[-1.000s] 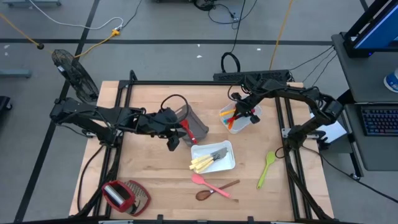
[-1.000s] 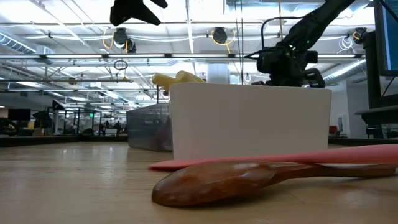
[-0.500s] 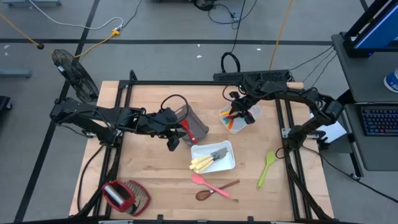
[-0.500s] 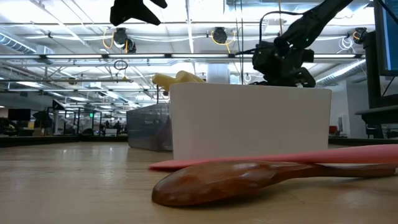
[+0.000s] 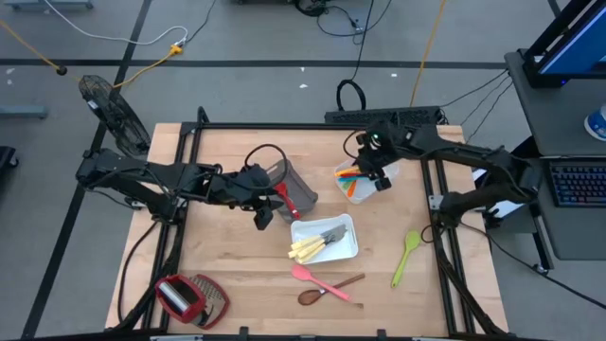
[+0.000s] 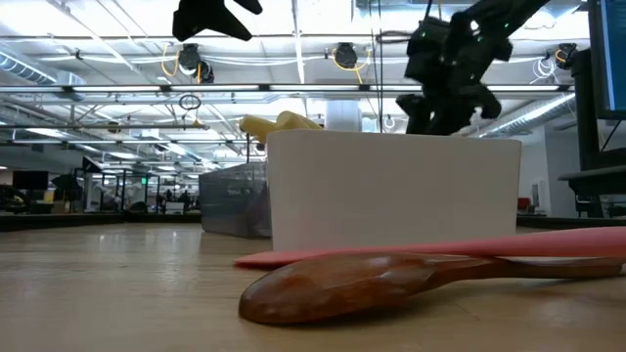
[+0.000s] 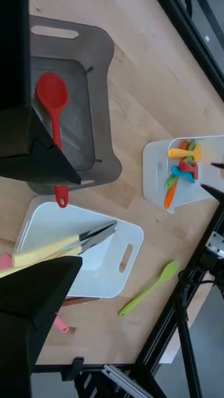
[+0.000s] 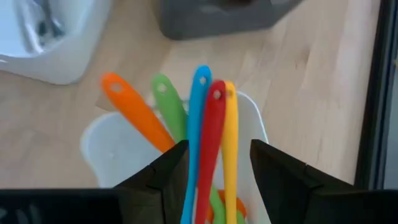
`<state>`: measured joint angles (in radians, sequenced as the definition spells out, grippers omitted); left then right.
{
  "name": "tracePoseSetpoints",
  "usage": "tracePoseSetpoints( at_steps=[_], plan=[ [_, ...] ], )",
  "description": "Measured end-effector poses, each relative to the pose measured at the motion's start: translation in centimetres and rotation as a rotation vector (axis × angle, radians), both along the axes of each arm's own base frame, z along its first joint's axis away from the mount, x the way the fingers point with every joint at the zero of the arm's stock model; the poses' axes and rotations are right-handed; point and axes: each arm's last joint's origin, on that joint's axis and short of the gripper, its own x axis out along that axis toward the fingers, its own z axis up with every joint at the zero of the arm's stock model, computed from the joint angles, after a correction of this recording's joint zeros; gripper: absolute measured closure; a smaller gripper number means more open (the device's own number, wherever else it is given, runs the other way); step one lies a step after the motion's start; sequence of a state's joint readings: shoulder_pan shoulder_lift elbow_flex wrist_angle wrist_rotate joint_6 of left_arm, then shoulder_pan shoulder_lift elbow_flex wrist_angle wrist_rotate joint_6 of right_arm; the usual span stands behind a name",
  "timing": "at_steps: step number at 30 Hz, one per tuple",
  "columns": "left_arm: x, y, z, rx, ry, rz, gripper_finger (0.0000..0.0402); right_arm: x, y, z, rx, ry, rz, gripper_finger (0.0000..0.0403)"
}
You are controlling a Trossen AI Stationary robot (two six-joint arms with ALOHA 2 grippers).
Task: Pick & Place Kitchen Items
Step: Put the green serving spoon into the black bin
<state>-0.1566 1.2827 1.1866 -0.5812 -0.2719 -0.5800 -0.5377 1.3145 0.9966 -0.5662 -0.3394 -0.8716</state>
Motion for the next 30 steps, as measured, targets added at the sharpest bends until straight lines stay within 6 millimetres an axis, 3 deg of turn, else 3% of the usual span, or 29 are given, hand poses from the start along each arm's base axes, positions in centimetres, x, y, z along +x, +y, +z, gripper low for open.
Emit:
tracePoseSetpoints(
  at_steps=[4,14,30],
  plan=[
    [0.0,0.0,0.0,0.019,0.003,-0.014,0.0199,-0.9,2.0,1.5,0.014,-0.013,0.025,0.0244],
    [0.1,0.0,0.1,0.069,0.004,-0.053,0.0199,-2.4,7.4,3.4,0.240,0.023,-0.059,0.0252],
    [0.1,0.8,0.1,0.270,0.047,-0.168,0.0199,-2.7,17.0,3.0,0.242,0.166,0.087,0.0257]
  ],
)
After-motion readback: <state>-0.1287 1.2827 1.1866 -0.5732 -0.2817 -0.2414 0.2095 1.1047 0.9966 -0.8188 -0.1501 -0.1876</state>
